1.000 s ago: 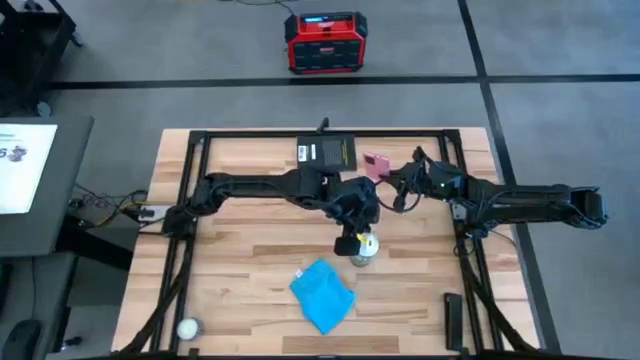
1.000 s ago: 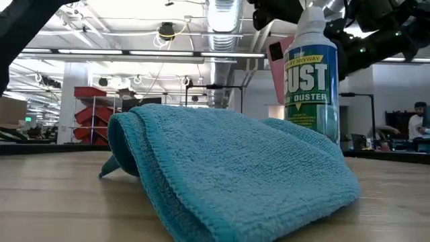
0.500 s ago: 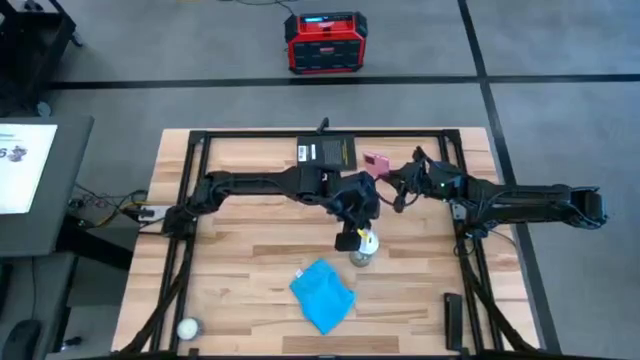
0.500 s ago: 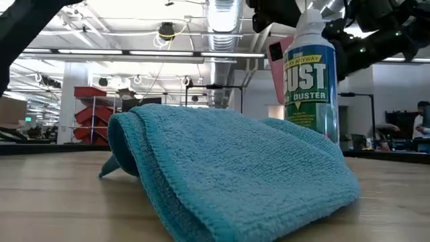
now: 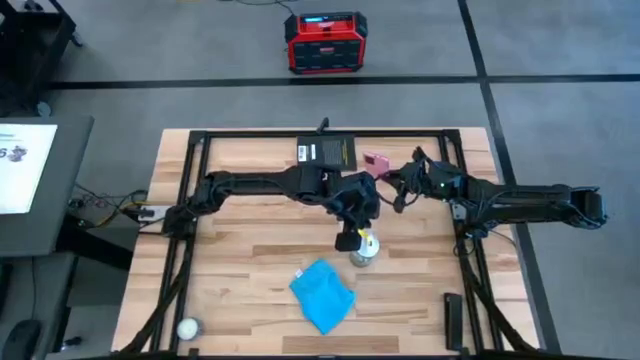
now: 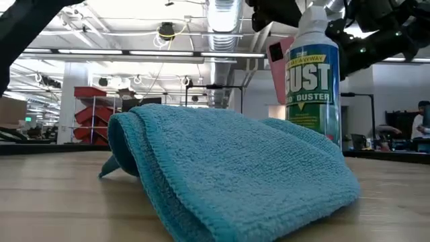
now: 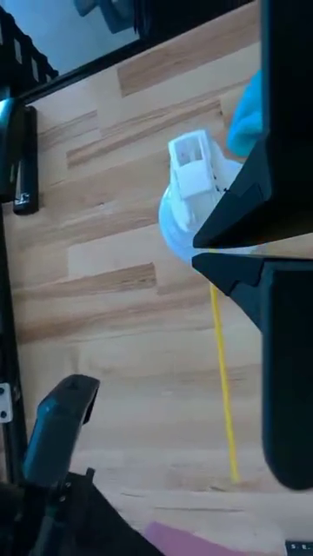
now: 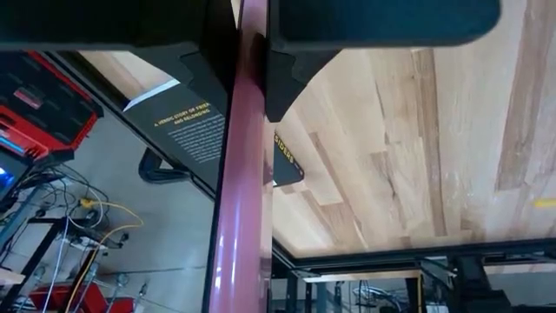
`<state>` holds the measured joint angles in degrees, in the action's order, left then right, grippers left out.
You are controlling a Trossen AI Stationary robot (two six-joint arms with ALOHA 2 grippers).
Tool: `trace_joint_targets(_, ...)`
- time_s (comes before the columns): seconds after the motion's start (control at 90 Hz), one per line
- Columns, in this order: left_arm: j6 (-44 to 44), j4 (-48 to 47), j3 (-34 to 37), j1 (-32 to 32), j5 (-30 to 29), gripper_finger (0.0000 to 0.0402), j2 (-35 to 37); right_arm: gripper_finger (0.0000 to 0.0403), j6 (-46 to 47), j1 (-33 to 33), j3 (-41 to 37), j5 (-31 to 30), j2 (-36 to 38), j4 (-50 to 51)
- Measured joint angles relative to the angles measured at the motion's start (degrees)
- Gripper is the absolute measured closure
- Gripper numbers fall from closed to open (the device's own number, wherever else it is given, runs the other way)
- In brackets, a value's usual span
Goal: Apply microfiber cloth
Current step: Spray the back of the cellphone with the spray bottle
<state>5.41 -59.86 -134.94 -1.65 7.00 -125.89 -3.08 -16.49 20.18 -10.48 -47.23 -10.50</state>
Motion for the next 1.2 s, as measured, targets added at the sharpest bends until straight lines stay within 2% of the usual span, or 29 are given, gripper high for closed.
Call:
trace_joint_targets(0.833, 0.4, 0.6, 0.0, 0.0, 0.7, 0.0402, 0.2, 0.0393, 0.0, 0.0, 0.0, 0.0, 0.0, 0.2)
trace_joint_targets(1.2, -0.1, 2.3, 2.2, 0.0, 1.9, 0.0402, 0.3, 0.0393, 0.0, 0.0, 0.0, 0.2, 0.0, 0.2)
